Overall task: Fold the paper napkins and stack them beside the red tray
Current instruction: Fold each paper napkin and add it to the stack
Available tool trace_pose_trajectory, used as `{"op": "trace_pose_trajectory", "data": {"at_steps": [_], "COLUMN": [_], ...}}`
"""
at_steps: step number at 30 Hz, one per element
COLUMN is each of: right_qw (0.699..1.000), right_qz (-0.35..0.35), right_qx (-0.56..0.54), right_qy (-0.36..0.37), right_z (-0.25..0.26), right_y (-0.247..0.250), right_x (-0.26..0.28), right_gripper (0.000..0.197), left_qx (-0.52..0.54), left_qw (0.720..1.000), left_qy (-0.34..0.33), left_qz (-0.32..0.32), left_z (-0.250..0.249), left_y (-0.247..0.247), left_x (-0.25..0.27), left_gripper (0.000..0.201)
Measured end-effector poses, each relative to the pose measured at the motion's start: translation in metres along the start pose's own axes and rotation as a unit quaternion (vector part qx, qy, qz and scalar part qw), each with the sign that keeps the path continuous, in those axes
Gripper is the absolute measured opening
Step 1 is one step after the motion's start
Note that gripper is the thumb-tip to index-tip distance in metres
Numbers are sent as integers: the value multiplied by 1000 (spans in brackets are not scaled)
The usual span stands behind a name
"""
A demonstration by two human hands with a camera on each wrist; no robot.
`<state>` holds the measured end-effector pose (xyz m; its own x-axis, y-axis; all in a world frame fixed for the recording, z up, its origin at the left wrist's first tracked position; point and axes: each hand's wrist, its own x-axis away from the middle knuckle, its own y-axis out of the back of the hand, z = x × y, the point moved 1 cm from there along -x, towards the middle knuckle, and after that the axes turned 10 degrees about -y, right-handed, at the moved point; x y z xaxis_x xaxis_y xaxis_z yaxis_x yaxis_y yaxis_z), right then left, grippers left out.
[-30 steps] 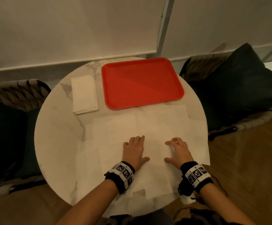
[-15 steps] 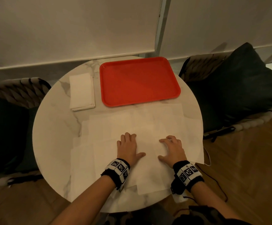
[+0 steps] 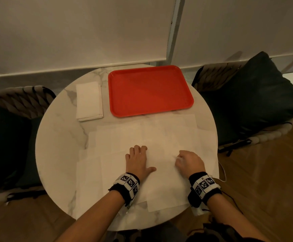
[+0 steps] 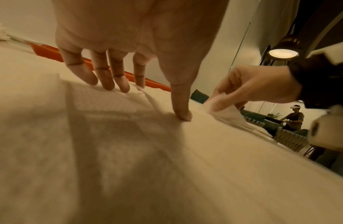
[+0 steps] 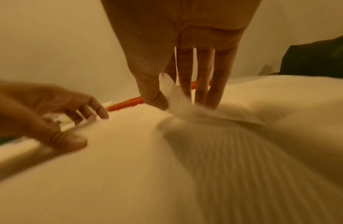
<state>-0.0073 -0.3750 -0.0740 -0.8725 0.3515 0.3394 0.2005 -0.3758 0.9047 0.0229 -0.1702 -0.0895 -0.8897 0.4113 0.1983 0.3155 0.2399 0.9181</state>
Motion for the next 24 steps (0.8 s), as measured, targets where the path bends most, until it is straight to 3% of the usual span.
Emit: {"op": "trace_pose_trajectory", "data": {"at_steps": [2,4,6,8,10,11,12,15,18,20,21,24], "right_qw": [999,995,985,970,956,950,945,932,929,932,931,913], "right_qz": [-36,-82,-119,-139,-130,-114,-94,-41,14,37,31,3], "right_qx": [-11,-24,-57,-79,-90,-101,-112,-121,-132,-181,-228,-386], "right_qy": [9,49,109,182,247,271,291,339,346,312,284,136], "right_z": [7,19,38,63,86,95,103,119,126,122,119,104], "right_y": [20,41,56,61,55,50,43,26,21,25,26,22], "right_x": [2,8,18,32,45,51,56,65,66,58,49,16], "right_gripper": [19,21,18,15,19,22,24,21,33,38,32,17], "left_qx": [75,211,349,494,623,658,670,630,596,581,578,578], "left_qw": [995,970,932,868,779,748,735,762,787,796,796,786], "left_qy": [-37,-64,-43,6,72,92,103,130,99,81,77,72], "left_qz": [-48,-106,-91,-45,-5,-3,-11,-81,-125,-149,-164,-208], "left_z": [-1,-5,-9,-10,-4,2,8,29,44,54,59,76], "left_y": [5,18,36,52,61,65,69,79,92,102,108,124], "left_x": [1,1,1,-1,-4,-4,-4,0,9,16,20,29], "left_gripper": [70,47,40,56,70,69,64,49,58,59,58,53]}}
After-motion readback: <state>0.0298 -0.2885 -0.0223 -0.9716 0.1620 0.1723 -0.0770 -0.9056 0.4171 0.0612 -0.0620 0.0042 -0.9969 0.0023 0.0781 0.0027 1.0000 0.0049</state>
